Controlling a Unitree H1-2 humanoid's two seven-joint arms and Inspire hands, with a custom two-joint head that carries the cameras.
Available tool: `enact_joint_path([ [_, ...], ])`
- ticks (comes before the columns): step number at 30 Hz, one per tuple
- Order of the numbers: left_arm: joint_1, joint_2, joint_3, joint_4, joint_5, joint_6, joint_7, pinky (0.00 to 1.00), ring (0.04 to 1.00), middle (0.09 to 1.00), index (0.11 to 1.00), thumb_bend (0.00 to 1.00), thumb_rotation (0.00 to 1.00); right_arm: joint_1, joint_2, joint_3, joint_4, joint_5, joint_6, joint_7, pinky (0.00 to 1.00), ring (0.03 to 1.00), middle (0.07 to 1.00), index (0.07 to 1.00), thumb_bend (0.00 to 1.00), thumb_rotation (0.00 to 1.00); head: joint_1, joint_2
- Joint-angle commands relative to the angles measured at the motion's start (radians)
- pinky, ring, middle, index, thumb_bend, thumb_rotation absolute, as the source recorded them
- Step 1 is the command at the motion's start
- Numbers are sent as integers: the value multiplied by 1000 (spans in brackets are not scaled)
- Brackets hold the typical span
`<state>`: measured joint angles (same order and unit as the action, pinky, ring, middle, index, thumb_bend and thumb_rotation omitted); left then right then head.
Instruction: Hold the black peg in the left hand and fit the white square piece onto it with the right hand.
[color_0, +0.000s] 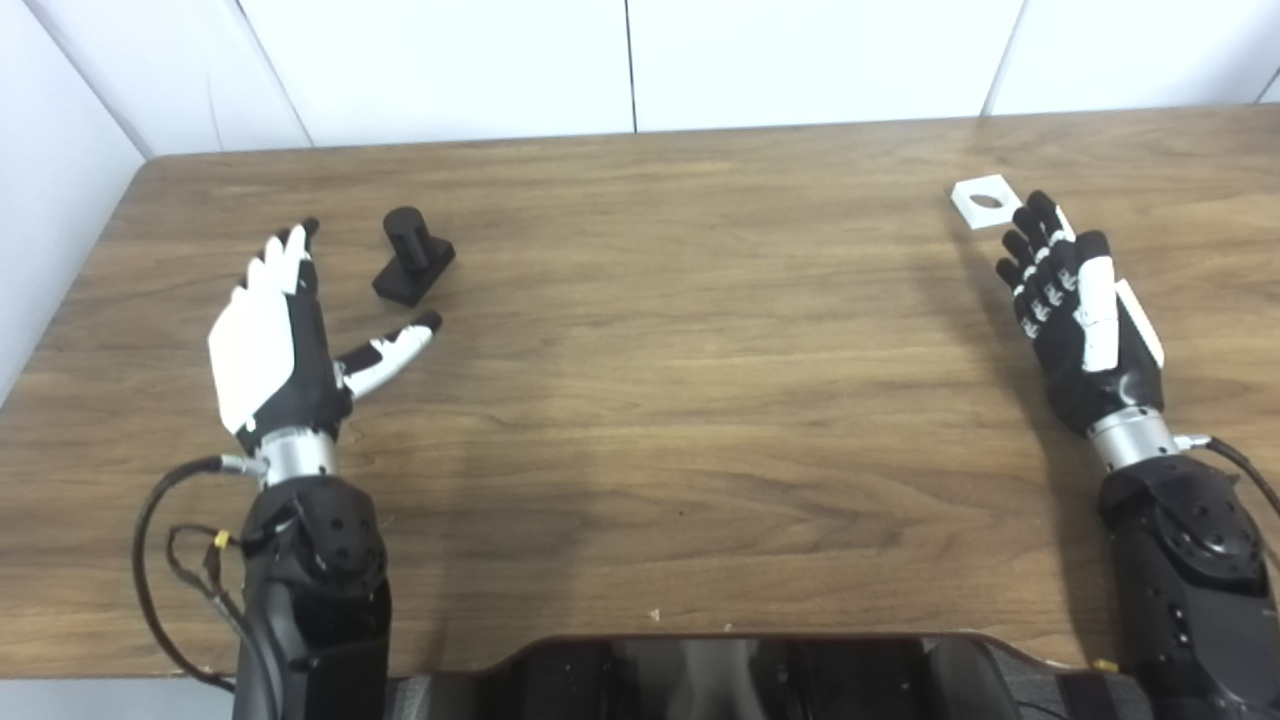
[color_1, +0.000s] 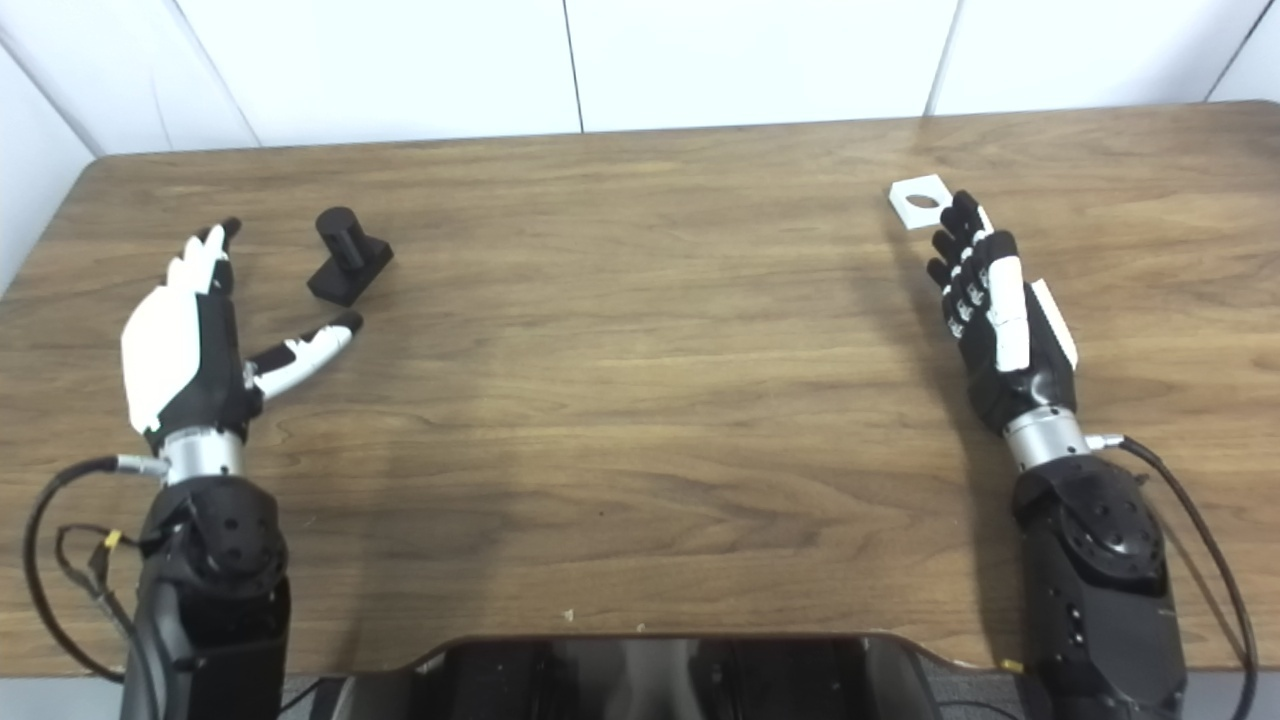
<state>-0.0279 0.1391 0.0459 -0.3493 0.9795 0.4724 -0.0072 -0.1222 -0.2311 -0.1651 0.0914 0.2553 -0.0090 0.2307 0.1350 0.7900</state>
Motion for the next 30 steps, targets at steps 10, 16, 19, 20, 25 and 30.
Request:
enact_joint_path([
  [10, -100, 43, 0, 116, 103, -6, 32, 1000, 1000, 1000, 847, 787, 373, 37, 41, 14, 84, 13, -41, 8, 1000, 1000, 1000, 1000, 580, 1000, -2, -15],
  [16, -143, 60, 2, 182, 99, -4, 14, 1000, 1000, 1000, 816, 778, 388, 45, 46, 15, 76, 10, -32, 3, 1000, 1000, 1000, 1000, 583, 1000, -8, -25],
  [19, -159, 67, 1, 207, 99, -4, 10, 1000, 1000, 1000, 812, 777, 388, 47, 50, 10, 78, 19, -38, 4, 1000, 1000, 1000, 1000, 568, 1000, -10, -28],
  [20, -166, 72, -1, 218, 101, -4, 11, 1000, 1000, 1000, 810, 777, 389, 48, 49, 11, 78, 16, -39, 5, 1000, 1000, 1000, 1000, 563, 1000, -10, -29],
  [25, -202, 93, -13, 282, 90, -5, 28, 1000, 1000, 992, 793, 781, 390, 54, 53, 11, 74, 6, -35, -6, 1000, 1000, 1000, 1000, 579, 1000, -16, -36],
  [30, -244, 112, -26, 351, 74, -5, 28, 1000, 1000, 998, 791, 785, 396, 60, 59, 8, 77, 19, -47, 0, 1000, 1000, 1000, 1000, 575, 1000, -21, -40],
])
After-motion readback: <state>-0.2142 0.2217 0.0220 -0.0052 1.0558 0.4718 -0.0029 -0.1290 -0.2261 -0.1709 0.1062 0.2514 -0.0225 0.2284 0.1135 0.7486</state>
